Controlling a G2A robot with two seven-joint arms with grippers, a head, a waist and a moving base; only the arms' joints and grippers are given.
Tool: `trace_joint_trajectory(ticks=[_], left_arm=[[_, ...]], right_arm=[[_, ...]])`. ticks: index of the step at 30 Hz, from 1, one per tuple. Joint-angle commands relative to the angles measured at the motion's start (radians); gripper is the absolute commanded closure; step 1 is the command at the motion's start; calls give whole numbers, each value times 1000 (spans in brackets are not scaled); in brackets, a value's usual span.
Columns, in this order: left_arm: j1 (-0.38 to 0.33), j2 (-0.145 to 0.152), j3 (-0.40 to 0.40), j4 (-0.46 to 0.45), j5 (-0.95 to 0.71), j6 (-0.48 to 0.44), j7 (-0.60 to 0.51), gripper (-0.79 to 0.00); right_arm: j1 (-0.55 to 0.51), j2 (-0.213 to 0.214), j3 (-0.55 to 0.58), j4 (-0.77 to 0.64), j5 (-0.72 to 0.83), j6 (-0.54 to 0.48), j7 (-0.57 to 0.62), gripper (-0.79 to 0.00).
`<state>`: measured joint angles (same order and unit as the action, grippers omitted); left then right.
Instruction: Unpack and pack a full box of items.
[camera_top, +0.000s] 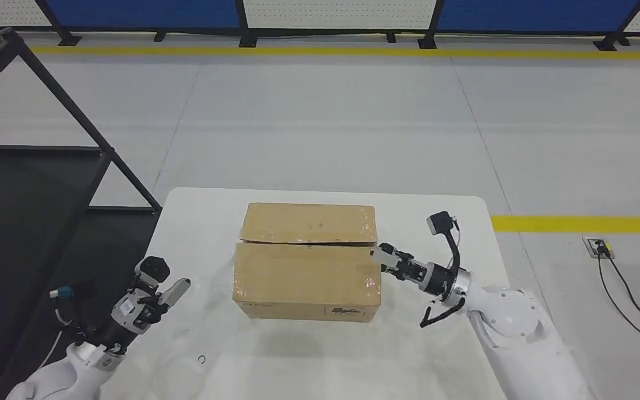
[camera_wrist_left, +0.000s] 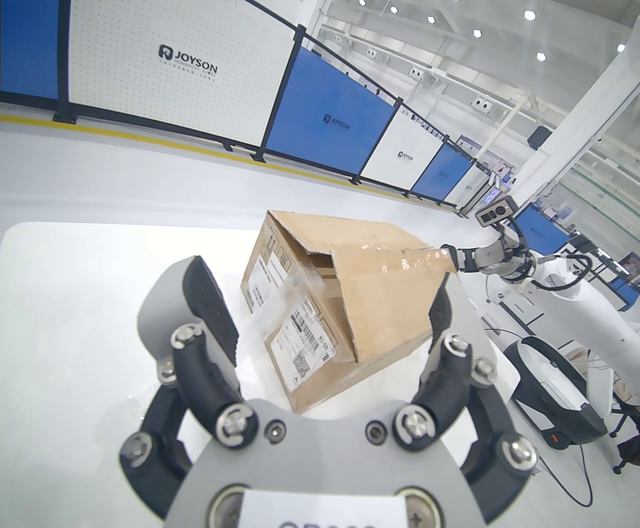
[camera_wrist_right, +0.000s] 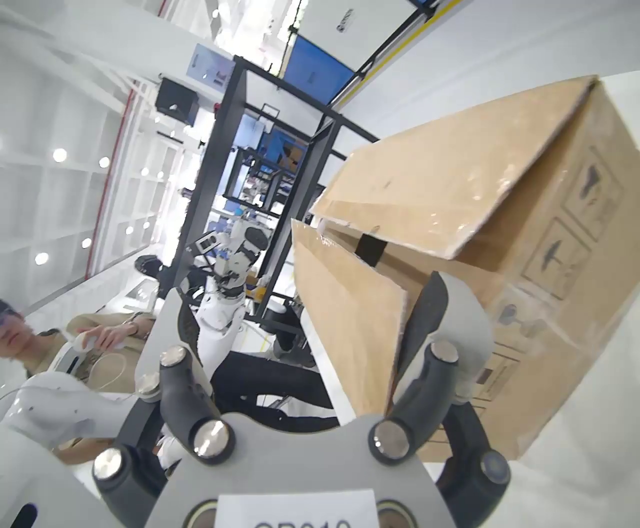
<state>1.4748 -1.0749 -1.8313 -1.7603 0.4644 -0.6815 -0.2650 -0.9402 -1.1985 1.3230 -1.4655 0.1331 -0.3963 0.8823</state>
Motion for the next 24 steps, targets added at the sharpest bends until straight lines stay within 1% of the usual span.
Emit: trace_joint_trajectory(ticks=[1,5,9,11,12,17,19,24], left_arm=[[-2,1,4,1,-7,0,-4,-785],[0,1,22,-7,-22,-4,-14,-785],[7,0,40,-18,-14,-2,-7,-785],[9,0,49,-22,-8,2,-3,-785],[10,0,54,-24,-3,3,-3,-785],[11,3,82,-25,51,-13,-46,-785],[13,4,95,-20,99,-22,-57,-785],[24,4,126,6,207,-38,-35,-785]], right_arm=[[-9,4,12,0,59,-37,54,-785],[-37,16,40,-22,143,-100,163,-785],[-88,30,70,-73,226,-161,287,-785],[-119,38,83,-106,256,-184,347,-785],[-133,42,89,-125,262,-178,363,-785],[-199,66,94,-217,205,-156,385,-785],[-215,74,87,-227,171,-154,388,-785],[-225,87,39,-216,96,-165,376,-785]])
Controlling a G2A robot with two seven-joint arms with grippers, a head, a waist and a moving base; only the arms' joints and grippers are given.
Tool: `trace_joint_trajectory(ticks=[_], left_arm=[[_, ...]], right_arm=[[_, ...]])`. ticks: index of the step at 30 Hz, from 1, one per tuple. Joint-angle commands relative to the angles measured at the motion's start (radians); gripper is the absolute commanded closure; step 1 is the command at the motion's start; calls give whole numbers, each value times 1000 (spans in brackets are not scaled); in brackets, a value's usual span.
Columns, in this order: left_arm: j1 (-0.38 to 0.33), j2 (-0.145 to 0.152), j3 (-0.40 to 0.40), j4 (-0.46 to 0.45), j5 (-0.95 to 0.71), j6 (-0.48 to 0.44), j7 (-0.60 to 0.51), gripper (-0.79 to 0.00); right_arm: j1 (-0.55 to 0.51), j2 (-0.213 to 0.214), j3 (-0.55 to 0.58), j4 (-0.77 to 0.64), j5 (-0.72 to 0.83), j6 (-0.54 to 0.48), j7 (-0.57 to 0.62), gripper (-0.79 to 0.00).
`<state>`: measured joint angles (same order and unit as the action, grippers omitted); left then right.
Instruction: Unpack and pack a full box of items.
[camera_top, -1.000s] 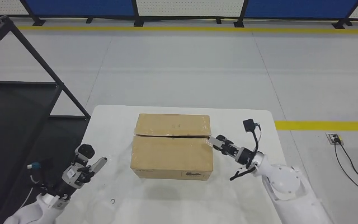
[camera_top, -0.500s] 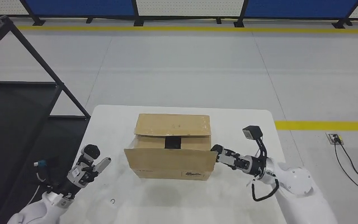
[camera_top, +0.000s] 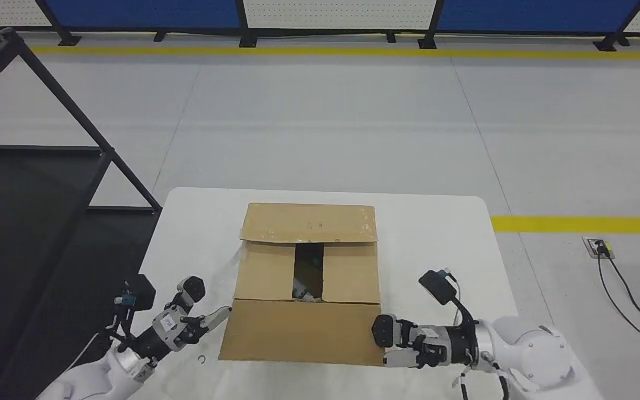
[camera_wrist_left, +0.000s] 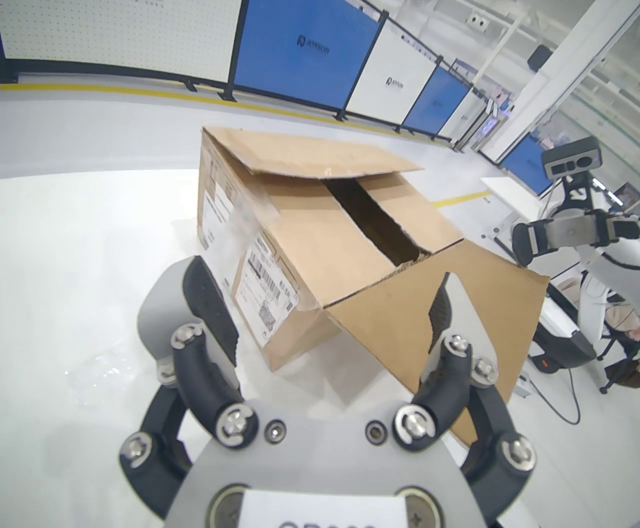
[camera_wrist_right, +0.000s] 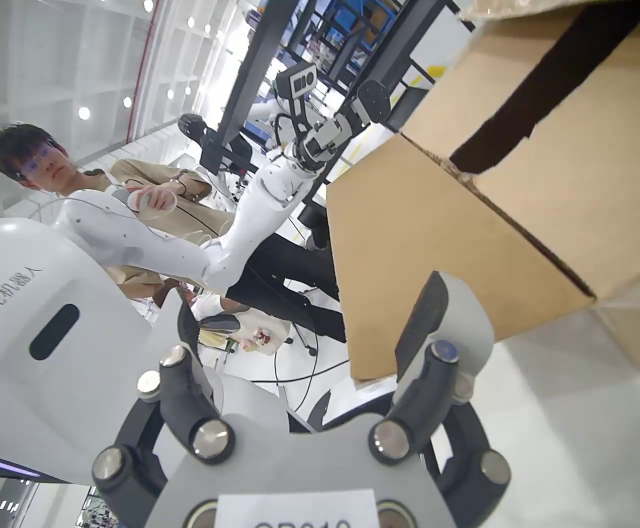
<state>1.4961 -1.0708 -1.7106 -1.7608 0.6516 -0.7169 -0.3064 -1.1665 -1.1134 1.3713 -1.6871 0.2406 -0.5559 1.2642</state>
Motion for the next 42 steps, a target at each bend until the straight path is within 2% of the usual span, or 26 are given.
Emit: trace_joint_trajectory(ticks=[1,5,11,21,25,30,32,42], left_arm=[[5,0,8,11,37,-4,12,-785],[9,2,19,30,103,-5,20,-785],[12,0,44,46,194,15,76,-785],[8,-1,75,56,225,39,115,-785],[8,-1,75,56,225,39,115,-785],[8,-1,75,56,225,39,115,-785],[8,-1,75,56,225,39,115,-785],[8,-1,75,56,225,39,115,-785]], right_arm=[[3,3,-16,12,-19,-8,-8,-785],[20,6,-27,46,-8,-10,-25,-785],[31,6,-13,47,73,51,-141,-785],[27,5,-16,43,75,58,-151,-785],[54,-2,-41,75,139,153,-239,-785],[144,-25,-90,184,283,274,-398,-785],[185,-35,-117,232,355,382,-432,-785],[180,-36,-121,225,350,391,-450,-785]])
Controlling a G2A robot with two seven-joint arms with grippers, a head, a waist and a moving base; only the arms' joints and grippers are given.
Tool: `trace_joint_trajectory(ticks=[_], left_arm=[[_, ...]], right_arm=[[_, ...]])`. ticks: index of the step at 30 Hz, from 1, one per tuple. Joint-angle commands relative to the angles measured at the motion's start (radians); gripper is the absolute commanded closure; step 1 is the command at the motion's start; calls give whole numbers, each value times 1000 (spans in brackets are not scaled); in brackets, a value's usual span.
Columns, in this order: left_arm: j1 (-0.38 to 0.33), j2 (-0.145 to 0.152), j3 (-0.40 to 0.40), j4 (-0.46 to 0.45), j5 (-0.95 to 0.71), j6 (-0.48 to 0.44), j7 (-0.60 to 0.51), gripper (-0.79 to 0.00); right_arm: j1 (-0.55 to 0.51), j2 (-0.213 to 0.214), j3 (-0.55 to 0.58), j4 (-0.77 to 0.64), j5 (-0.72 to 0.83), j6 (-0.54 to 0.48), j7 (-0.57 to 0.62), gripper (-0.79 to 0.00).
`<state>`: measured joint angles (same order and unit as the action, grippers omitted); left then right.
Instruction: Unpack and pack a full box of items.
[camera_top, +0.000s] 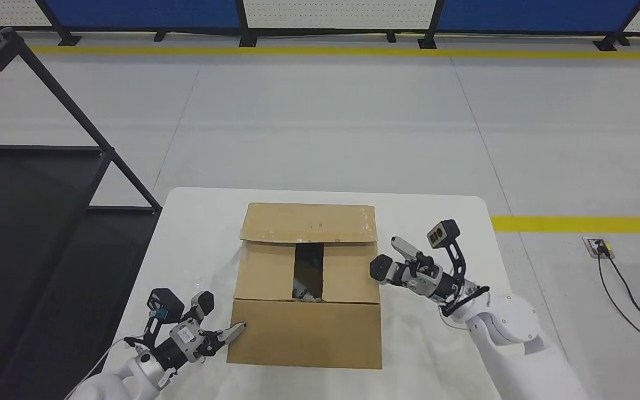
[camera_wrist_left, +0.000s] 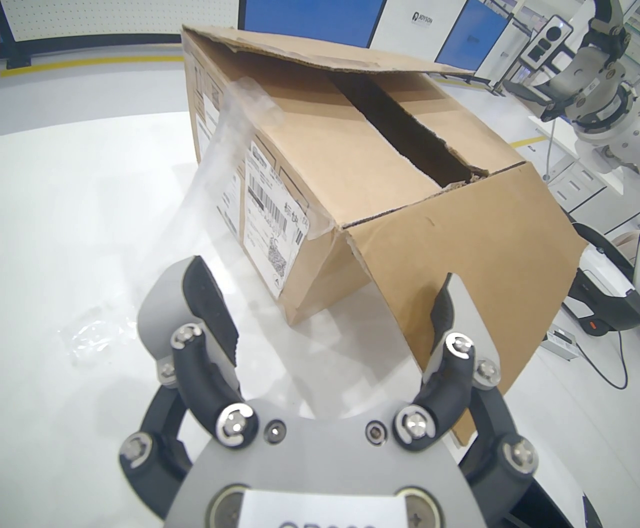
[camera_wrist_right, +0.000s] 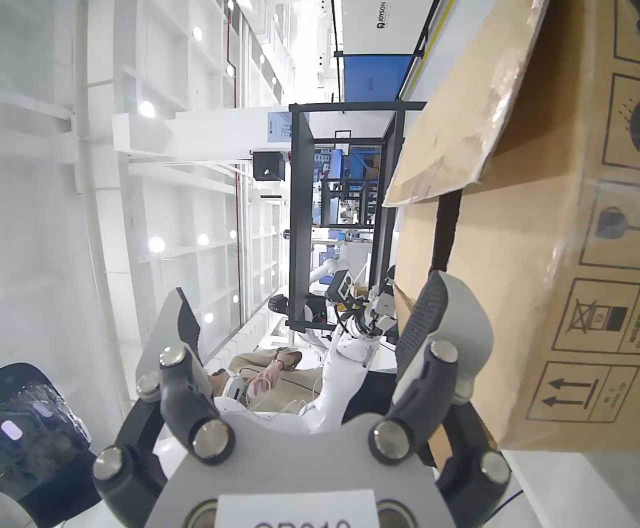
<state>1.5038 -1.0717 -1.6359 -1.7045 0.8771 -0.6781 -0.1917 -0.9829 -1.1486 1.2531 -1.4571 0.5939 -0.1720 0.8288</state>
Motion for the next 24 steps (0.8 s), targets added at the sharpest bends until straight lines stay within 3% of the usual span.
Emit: trace_joint_trajectory(ticks=[1,8,17,24], left_arm=[[0,0,0,0,0,0,0,-785],[0,0,0,0,0,0,0,-785],[0,0,0,0,0,0,0,-785],[0,0,0,0,0,0,0,-785]], right_arm=[[-5,-3,-13,-11,-4,30,-31,-785],[86,-27,-99,52,-35,120,-129,-785],[205,-67,-169,151,-10,88,-234,-785],[299,-101,-210,210,-20,44,-384,-785]])
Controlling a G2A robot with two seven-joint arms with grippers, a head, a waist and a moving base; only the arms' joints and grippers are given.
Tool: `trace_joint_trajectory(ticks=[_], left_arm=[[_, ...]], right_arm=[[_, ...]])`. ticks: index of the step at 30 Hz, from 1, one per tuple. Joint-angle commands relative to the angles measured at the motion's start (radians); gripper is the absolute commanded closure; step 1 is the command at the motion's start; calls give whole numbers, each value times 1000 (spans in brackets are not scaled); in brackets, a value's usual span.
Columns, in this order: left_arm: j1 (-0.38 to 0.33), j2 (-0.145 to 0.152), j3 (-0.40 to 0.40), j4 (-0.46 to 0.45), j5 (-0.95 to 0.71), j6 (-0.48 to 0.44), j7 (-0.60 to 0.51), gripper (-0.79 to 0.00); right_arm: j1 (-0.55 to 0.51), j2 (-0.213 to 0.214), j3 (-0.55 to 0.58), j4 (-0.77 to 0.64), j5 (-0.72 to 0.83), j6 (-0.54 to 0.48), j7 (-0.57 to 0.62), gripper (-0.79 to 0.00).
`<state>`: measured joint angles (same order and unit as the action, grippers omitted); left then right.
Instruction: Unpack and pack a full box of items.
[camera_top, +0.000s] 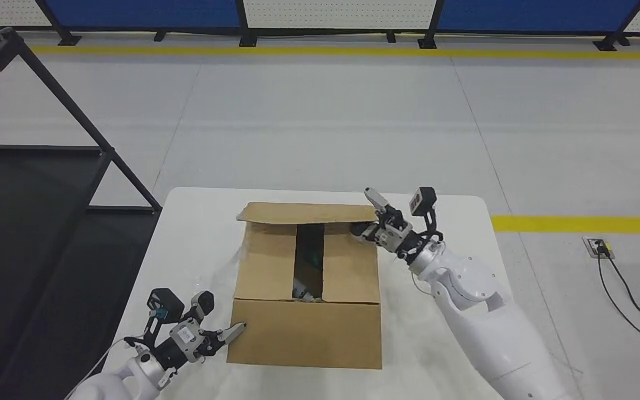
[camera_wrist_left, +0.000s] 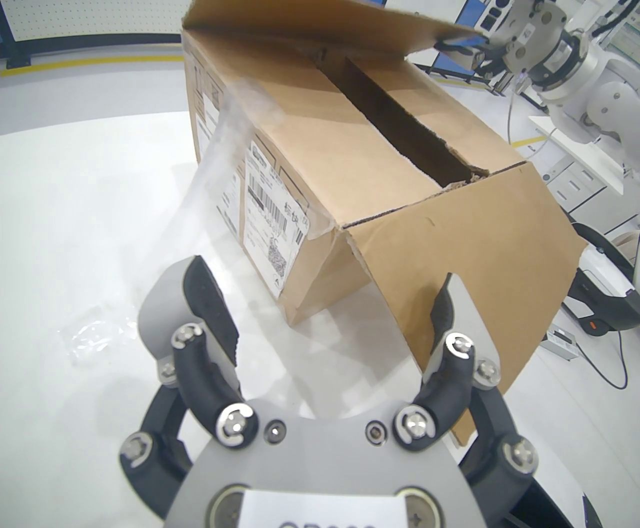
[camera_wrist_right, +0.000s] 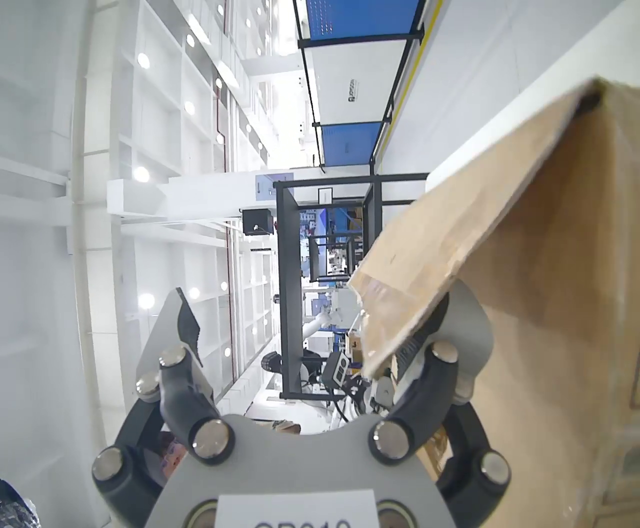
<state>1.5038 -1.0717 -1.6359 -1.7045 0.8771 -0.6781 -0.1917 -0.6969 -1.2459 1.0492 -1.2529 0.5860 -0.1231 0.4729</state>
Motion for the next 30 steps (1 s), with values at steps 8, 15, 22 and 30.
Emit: trace_joint_trajectory(ticks=[8,15,22,30], left_arm=[[0,0,0,0,0,0,0,-785],[0,0,0,0,0,0,0,-785],[0,0,0,0,0,0,0,-785],[0,0,0,0,0,0,0,-785]], right_arm=[[141,-61,-97,129,-117,-55,-281,-785],[141,-61,-97,129,-117,-55,-281,-785],[161,-82,-102,152,-27,22,-297,-785],[321,-157,-189,376,-18,43,-383,-785]])
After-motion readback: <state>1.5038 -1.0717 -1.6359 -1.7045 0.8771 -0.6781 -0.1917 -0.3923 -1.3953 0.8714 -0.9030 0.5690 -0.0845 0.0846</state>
